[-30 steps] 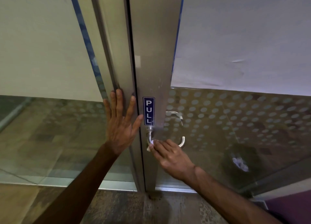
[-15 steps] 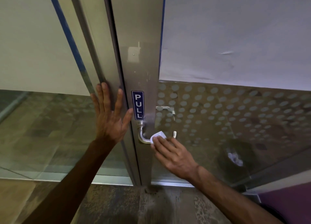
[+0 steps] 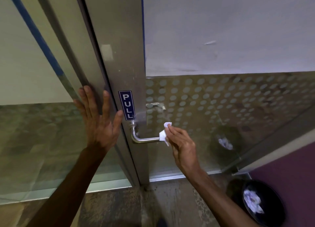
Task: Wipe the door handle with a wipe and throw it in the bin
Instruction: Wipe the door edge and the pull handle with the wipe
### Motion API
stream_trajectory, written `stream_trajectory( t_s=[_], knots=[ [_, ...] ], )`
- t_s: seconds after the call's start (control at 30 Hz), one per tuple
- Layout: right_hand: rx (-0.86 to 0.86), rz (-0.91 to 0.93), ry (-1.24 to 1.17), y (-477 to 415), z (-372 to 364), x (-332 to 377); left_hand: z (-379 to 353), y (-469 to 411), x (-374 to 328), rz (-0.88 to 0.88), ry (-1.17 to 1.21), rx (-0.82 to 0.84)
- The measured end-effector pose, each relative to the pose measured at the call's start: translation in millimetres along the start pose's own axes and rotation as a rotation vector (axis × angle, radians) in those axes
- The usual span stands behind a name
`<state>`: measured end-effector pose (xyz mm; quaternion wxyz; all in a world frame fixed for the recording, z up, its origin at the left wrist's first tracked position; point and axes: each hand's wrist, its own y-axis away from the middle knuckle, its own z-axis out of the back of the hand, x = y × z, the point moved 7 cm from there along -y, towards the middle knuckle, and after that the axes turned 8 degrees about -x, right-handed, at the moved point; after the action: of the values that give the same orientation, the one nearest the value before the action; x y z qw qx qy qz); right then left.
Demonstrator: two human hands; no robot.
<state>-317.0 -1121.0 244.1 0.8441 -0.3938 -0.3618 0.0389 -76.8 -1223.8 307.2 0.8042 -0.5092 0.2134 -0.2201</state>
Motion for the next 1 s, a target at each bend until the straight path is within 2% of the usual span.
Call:
stream_trajectory(
  t_s=[0.13, 0.3, 0.4, 0.47, 0.57, 0.67, 0.8, 0.9, 1.0],
  knots=[
    [-0.073, -0.522, -0.214, 5.9, -4.2, -21.9, 2.0, -1.3, -2.9, 0.006, 0.009, 0.007],
    [-0.201, -1.198, -0.920, 20.4, -34.0, -37.5, 3.1, -3.2, -5.4, 0.022, 0.019, 0.019],
    [-0.188, -1.458, -1.244, 32.9, -50.3, -27.3, 2.0, -1.7, -3.8, 0.030, 0.017, 0.021],
    [-0.188, -1.507, -1.348, 36.5, -56.0, -21.7, 1.3, -0.5, -2.6, 0.031, 0.013, 0.023],
    [-0.195, -1.497, -1.339, 36.3, -56.7, -17.7, 0.2, -0.5, -0.9, 0.023, 0.018, 0.022],
    [-0.247, -1.455, -1.242, 37.1, -53.8, -17.5, -1.6, 0.0, 1.0, 0.015, 0.023, 0.012],
    [-0.419, -1.435, -1.038, 54.1, -46.6, -18.5, -4.3, 2.7, 3.5, 0.015, 0.018, -0.002],
    [-0.516, -1.314, -0.894, 59.4, -38.4, -14.9, -6.7, 3.4, 5.7, 0.013, 0.006, -0.011],
    [-0.527, -1.061, -0.537, 59.1, -26.5, -7.1, -9.1, 3.9, 8.2, 0.014, -0.001, -0.018]
  ],
)
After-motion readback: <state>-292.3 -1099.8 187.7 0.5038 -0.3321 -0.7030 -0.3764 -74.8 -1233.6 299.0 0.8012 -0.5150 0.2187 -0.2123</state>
